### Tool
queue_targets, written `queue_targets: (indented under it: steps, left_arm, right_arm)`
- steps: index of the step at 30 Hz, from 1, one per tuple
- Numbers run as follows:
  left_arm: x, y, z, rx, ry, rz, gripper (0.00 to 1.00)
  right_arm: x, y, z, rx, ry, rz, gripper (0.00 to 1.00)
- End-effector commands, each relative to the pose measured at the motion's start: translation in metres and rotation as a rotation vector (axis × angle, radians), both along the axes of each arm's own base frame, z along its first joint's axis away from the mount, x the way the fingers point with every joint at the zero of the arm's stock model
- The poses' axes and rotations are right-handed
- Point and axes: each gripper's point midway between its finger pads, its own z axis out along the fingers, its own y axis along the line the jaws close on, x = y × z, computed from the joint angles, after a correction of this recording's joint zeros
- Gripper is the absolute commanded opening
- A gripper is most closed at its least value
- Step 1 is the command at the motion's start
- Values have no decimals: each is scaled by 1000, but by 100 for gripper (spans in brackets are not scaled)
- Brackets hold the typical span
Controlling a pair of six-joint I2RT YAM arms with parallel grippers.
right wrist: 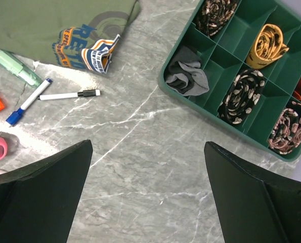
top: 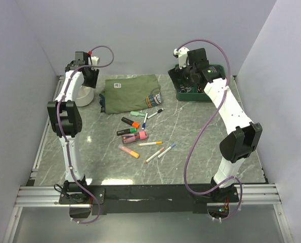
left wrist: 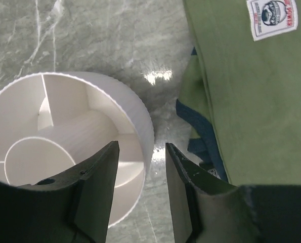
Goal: Sort the stationery into containers
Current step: Pick up the storage box at the corner of the board.
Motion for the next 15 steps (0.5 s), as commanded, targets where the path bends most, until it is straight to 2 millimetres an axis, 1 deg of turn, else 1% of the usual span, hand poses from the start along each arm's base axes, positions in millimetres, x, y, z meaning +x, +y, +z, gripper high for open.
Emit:
queue_targets:
  steps: [1, 5, 6, 9, 10, 11, 15]
  left_arm:
    - [17, -7, 22, 34, -76, 28, 47]
    - [21, -4, 15, 60, -72, 35, 45]
    - [22, -5, 10, 63, -63, 33, 45]
    - [24, -4, 3, 73, -57, 36, 43]
    - [25, -4, 3, 76, -58, 37, 43]
    - [27, -4, 3, 78, -64, 38, 40]
    - [30, -1, -1, 97, -65, 50, 37]
  right_arm:
    - [3, 3, 13, 35, -24, -3, 100]
    - [4, 2, 8, 32, -14, -7, 100]
    - [3, 3, 7, 29, -10, -4, 100]
    - [4, 3, 6, 32, -9, -7, 100]
    - [4, 2, 8, 33, -12, -9, 99]
    - [4, 2, 8, 33, -12, -10, 100]
    - [5, 0, 9, 25, -20, -19, 99]
